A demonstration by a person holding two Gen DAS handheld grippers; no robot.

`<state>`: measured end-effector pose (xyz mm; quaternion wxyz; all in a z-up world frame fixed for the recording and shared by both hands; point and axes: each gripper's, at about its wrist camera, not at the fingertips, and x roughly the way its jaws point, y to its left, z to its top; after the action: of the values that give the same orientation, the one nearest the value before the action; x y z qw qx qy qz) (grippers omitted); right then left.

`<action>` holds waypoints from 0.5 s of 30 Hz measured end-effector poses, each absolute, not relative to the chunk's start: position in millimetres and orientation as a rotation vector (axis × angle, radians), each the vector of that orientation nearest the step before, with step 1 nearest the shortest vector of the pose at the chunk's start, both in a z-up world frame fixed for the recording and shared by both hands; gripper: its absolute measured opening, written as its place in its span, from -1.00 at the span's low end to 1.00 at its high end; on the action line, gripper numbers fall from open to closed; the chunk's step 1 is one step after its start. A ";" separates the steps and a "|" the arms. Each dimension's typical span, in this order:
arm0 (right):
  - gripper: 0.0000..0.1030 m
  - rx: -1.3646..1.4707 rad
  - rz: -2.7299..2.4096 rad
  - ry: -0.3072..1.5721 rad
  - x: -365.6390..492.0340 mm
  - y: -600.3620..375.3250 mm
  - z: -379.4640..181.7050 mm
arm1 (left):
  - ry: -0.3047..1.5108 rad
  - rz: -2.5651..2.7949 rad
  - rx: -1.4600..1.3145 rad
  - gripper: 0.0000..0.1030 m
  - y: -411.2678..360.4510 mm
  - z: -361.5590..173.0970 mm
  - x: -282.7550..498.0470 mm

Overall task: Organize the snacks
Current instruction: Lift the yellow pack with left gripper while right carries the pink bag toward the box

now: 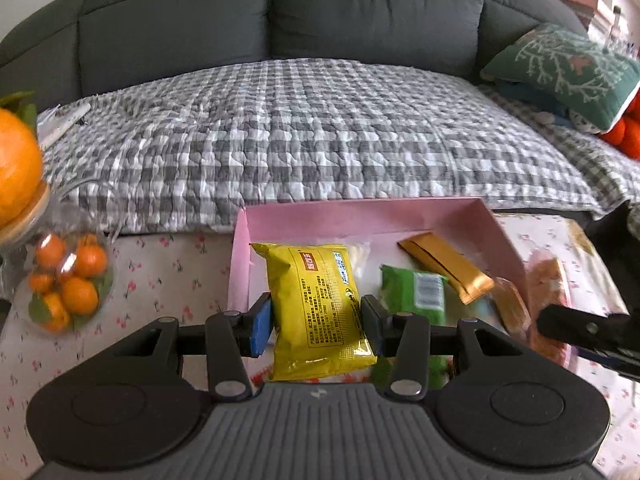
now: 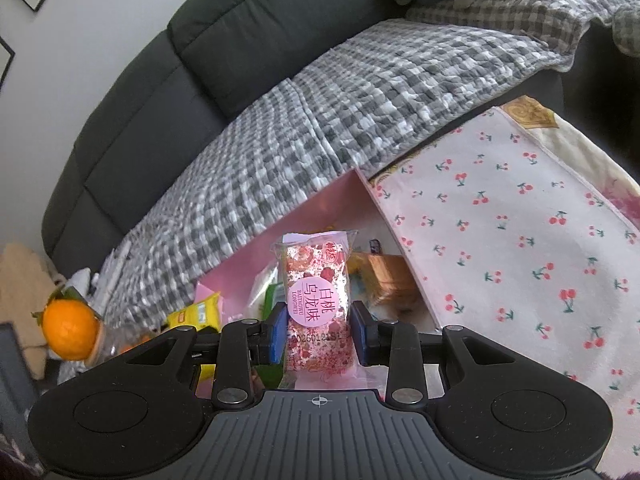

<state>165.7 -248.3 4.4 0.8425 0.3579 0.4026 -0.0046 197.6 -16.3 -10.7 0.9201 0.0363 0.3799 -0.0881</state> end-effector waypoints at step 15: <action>0.02 0.738 -0.026 0.877 173.9 -246.2 -1.8 | 0.791 -0.171 0.133 -0.24 -20.6 -21.3 213.3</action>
<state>173.9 -246.2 -1.8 0.8403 0.3489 0.4148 -0.0123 213.3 -20.6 -21.3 0.9170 0.0646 0.3847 -0.0831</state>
